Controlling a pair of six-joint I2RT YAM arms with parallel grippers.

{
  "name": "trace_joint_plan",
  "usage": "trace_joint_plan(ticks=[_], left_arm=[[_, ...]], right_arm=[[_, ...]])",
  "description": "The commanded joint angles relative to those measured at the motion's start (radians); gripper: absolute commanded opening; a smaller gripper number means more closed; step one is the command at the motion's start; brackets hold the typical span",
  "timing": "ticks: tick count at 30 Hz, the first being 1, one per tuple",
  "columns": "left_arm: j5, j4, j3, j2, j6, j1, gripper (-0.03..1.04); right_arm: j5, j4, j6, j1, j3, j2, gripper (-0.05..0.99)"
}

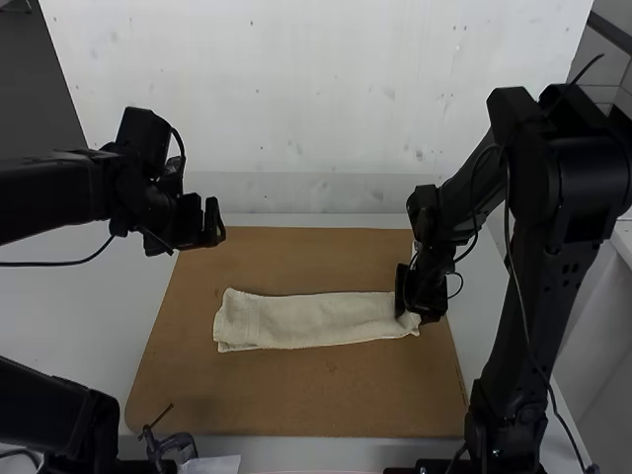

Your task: Fold the towel.

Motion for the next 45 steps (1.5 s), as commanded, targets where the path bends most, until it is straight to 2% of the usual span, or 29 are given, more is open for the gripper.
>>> trace_joint_plan(ticks=[1,3,5,6,12,24,28,31,34,39,45], left_arm=[[0.026,0.004,-0.010,-0.040,-0.005,0.012,1.00],[0.026,0.004,-0.010,-0.045,-0.005,0.014,1.00],[0.034,0.004,-0.010,-0.048,-0.005,0.022,1.00],[0.039,0.002,-0.013,-0.048,-0.006,0.026,1.00],[0.039,0.002,-0.028,-0.051,-0.006,0.028,1.00],[0.039,0.002,-0.054,-0.117,-0.011,0.025,1.00],[0.037,0.002,-0.063,-0.142,-0.013,0.025,1.00],[0.037,0.002,-0.068,-0.145,-0.013,0.026,1.00],[0.036,0.002,-0.076,-0.145,-0.013,0.029,0.99],[0.033,-0.014,-0.085,-0.148,0.001,0.039,1.00],[0.031,-0.037,-0.108,-0.205,0.058,0.117,1.00]], right_arm=[[-0.007,0.001,0.022,0.026,0.012,0.035,0.23],[-0.007,-0.003,0.022,0.026,0.015,0.035,0.15],[-0.007,-0.002,0.022,0.028,0.015,0.029,0.03],[-0.007,-0.002,0.022,0.026,0.012,0.027,0.01],[-0.010,-0.025,-0.011,-0.026,0.003,-0.019,0.01],[-0.014,-0.055,-0.248,-0.373,0.030,-0.109,0.01],[-0.012,-0.068,-0.296,-0.420,0.055,-0.098,0.01],[-0.006,-0.104,-0.280,-0.339,0.049,-0.120,0.01],[-0.001,-0.112,-0.184,-0.176,0.052,-0.160,0.01],[0.097,-0.177,-0.026,0.155,0.135,-0.166,0.01],[0.143,-0.249,0.108,0.417,0.299,-0.029,0.01]])
